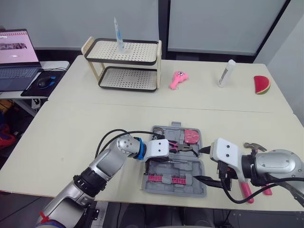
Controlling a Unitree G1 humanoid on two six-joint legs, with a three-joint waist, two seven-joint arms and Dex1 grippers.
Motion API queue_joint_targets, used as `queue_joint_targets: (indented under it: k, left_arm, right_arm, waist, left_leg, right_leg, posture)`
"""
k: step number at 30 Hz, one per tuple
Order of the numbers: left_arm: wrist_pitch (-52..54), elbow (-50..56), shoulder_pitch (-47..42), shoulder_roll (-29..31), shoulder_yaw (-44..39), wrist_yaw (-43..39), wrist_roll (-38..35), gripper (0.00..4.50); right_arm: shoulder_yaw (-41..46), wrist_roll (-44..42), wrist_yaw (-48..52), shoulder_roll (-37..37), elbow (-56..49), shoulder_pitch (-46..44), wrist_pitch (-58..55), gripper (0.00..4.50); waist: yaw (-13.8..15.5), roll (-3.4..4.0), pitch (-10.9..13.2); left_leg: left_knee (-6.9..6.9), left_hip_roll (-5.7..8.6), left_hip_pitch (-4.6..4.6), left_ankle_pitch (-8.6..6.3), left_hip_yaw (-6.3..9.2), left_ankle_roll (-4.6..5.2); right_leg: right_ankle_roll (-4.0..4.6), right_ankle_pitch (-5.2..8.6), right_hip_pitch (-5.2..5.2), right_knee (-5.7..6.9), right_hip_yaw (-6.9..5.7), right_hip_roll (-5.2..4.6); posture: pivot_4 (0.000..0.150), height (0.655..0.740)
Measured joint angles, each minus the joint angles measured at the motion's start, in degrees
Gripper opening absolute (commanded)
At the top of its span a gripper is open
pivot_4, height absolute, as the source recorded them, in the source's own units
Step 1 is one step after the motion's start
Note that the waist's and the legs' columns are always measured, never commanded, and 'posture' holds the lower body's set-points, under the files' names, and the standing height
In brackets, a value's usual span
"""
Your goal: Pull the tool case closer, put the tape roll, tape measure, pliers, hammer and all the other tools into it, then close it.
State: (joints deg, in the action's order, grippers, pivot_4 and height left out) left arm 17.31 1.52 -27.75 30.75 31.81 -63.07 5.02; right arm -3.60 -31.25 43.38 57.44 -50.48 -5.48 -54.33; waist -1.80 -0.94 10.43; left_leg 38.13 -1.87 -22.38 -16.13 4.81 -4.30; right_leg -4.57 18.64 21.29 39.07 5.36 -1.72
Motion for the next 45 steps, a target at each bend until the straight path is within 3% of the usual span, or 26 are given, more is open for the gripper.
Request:
queue_joint_targets:
  k: [17, 27, 34, 40, 43, 45]
  left_arm:
    - [-2.6, -0.9, 1.4, 0.6, -0.9, -0.2, -0.4, 0.06]
    - [-2.1, 6.4, 7.9, 10.9, -18.3, -6.7, -15.4, 0.06]
    - [-3.1, 4.0, 18.1, 13.8, -35.6, -5.3, -24.0, 0.06]
    - [-8.4, -0.9, 29.9, 13.2, -43.7, -1.4, -24.2, 0.06]
    - [-9.5, -3.3, 34.0, 12.6, -46.9, 0.2, -24.4, 0.64]
    - [-10.1, -4.9, 36.4, 11.5, -49.4, 1.7, -25.2, 1.26]
  right_arm:
    - [0.1, -0.9, -1.1, -0.6, 0.0, -0.5, 0.0, 4.50]
    - [5.8, -1.5, -2.1, -2.5, 0.0, 1.0, 2.5, 4.50]
    - [26.0, 5.2, 0.5, -3.3, 3.0, 21.3, 10.5, 4.50]
    - [40.8, 10.6, 4.6, -13.8, 10.4, 37.9, 23.7, 4.50]
    - [44.5, 12.2, 5.6, -17.8, 14.8, 42.4, 28.7, 4.50]
    - [46.4, 12.7, 6.3, -20.4, 18.0, 45.1, 32.1, 4.50]
  waist:
    - [-0.1, 0.00, 0.0]
    - [0.0, 0.00, 0.0]
    - [0.2, -0.02, -0.1]
    - [0.1, -0.08, -0.2]
    - [0.0, -0.11, -0.2]
    - [-0.1, -0.10, -0.2]
  left_leg:
    - [-0.01, 0.00, 0.03, 0.00, 0.01, 0.00]
    - [-0.03, -0.01, -0.07, 0.00, 0.00, 0.00]
    - [-0.02, -0.02, -0.01, 0.00, -0.01, 0.00]
    - [-0.09, -0.04, 0.13, -0.01, -0.11, 0.00]
    - [-0.19, -0.05, 0.45, -0.02, -0.24, 0.00]
    - [-0.20, -0.07, 0.46, -0.02, -0.26, 0.00]
  right_leg:
    - [0.00, 0.00, 0.00, 0.01, 0.00, 0.00]
    - [0.00, 0.00, 0.07, -0.01, -0.01, -0.04]
    - [0.01, -0.01, 0.01, 0.06, -0.06, -0.05]
    - [0.01, 0.01, -0.04, 0.04, 0.06, -0.04]
    - [0.01, 0.02, -0.23, -0.01, 0.19, -0.04]
    - [0.01, 0.02, -0.24, 0.00, 0.21, -0.04]
  posture:
    - [0.150, 0.7350]
    - [0.150, 0.7350]
    - [0.150, 0.7350]
    - [0.150, 0.7350]
    - [0.150, 0.7350]
    - [0.150, 0.7350]
